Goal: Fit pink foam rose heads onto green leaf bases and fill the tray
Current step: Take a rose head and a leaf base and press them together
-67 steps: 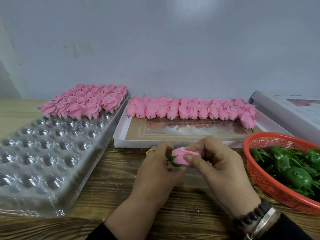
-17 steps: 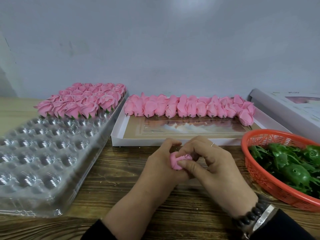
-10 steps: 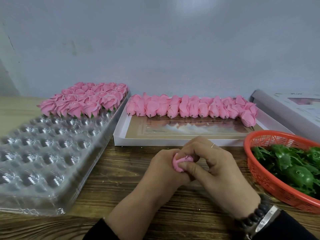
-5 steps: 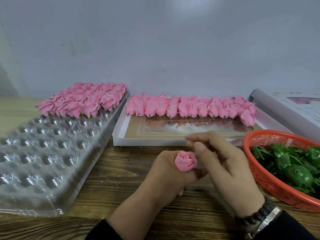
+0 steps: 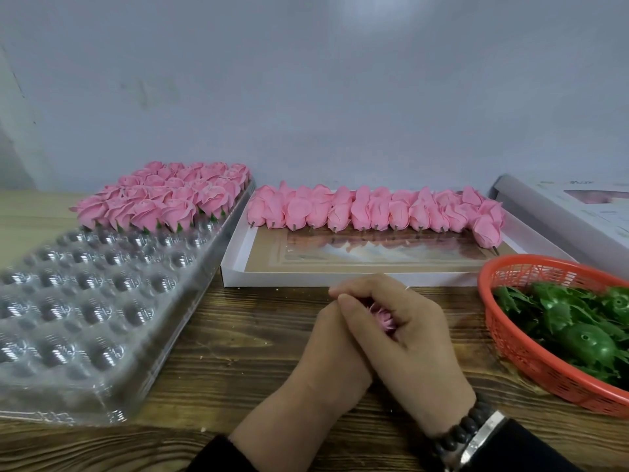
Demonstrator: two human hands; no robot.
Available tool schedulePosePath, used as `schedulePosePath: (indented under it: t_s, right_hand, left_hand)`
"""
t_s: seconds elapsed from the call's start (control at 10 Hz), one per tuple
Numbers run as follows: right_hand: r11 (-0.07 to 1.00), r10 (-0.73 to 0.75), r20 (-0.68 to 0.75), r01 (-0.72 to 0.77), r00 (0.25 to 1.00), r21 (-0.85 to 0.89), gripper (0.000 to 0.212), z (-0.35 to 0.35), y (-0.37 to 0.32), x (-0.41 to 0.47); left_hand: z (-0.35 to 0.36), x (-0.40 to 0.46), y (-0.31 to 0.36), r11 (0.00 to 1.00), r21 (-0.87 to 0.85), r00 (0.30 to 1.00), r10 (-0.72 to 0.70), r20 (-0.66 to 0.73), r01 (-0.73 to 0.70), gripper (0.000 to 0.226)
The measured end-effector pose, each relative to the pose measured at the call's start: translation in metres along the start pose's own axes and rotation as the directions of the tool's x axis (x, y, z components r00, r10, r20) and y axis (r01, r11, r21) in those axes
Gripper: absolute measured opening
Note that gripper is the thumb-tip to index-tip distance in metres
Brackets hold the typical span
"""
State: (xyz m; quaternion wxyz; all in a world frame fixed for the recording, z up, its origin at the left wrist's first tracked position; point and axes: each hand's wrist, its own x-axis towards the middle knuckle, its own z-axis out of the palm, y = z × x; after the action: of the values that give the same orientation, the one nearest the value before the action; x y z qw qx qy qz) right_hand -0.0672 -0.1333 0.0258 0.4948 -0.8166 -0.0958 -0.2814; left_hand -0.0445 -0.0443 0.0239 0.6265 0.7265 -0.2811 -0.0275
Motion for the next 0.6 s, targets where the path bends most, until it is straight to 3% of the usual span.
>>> schedulePosePath:
  t_s: [0.1,0.2,0.3,0.5,0.6]
  right_hand:
    - [0.999,0.038,0.048,-0.037,0.998,-0.008,0.024,-0.001,0.002,0.0]
    - [0.996,0.09,0.104,-0.09,0.99,-0.009,0.029,-0.004,0.005,0.001]
    - [0.991,0.126,0.188,-0.13,0.974,0.009,0.039,-0.008,0.006,0.003]
    - [0.984,0.167,0.297,-0.18,0.94,0.017,0.053,-0.013,0.013,0.006]
    - [0.981,0.124,0.231,-0.154,0.965,0.116,0.054,-0.013,0.013,0.006]
  left_hand:
    - [0.0,0.001,-0.001,0.995,-0.082,0.998,-0.058,0.03,0.061,0.04]
    - [0.0,0.004,-0.006,0.989,-0.144,0.996,-0.016,0.088,0.029,0.026]
    - [0.0,0.006,-0.002,0.971,-0.24,1.0,-0.004,0.012,0.006,0.017]
    - [-0.003,0.007,-0.001,0.982,-0.19,1.0,0.011,-0.013,-0.013,0.012]
    - [-0.007,0.009,-0.001,0.985,-0.173,1.0,0.008,-0.019,-0.011,0.005]
